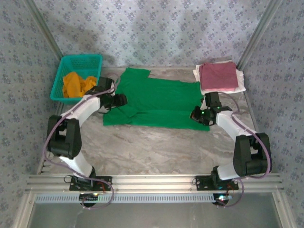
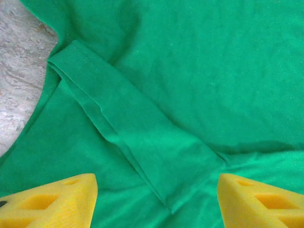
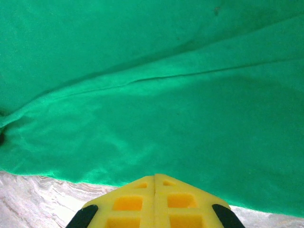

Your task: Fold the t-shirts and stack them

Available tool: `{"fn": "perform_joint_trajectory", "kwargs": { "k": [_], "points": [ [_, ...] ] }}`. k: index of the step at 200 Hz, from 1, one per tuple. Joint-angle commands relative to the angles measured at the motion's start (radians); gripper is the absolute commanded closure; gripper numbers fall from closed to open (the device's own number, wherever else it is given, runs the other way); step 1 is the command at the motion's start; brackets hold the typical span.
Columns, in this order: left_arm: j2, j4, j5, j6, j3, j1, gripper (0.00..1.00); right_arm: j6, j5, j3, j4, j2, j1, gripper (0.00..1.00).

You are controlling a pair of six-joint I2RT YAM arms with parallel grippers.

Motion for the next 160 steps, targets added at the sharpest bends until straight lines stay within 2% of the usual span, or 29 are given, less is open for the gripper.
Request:
{"fn": "perform_joint_trajectory", "kwargs": {
  "k": [1,36,73,86,111,126,160],
  "points": [
    [0.062,-0.007,-0.006,-0.032,0.023,-0.015,0.26,-0.036,-0.039,0.044,0.016,0.01,0.013,0.93],
    [0.133,-0.009,-0.032,-0.05,0.068,-0.03,0.26,-0.081,-0.094,0.049,0.071,-0.027,0.028,0.71],
    [0.185,0.027,-0.06,-0.051,0.1,-0.035,0.36,-0.107,-0.122,0.05,0.109,-0.061,0.038,0.61],
    [0.21,0.032,-0.056,-0.053,0.119,-0.037,0.41,-0.107,-0.125,0.046,0.118,-0.072,0.039,0.6],
    [0.256,0.037,-0.055,-0.053,0.154,-0.038,0.43,-0.108,-0.115,0.043,0.116,-0.094,0.039,0.58],
    [0.276,0.032,-0.055,-0.055,0.165,-0.038,0.48,-0.107,-0.111,0.04,0.112,-0.104,0.037,0.58],
    [0.253,0.032,-0.08,-0.059,0.152,-0.046,0.53,-0.111,-0.1,0.032,0.1,-0.115,0.036,0.57]
  ]
}}
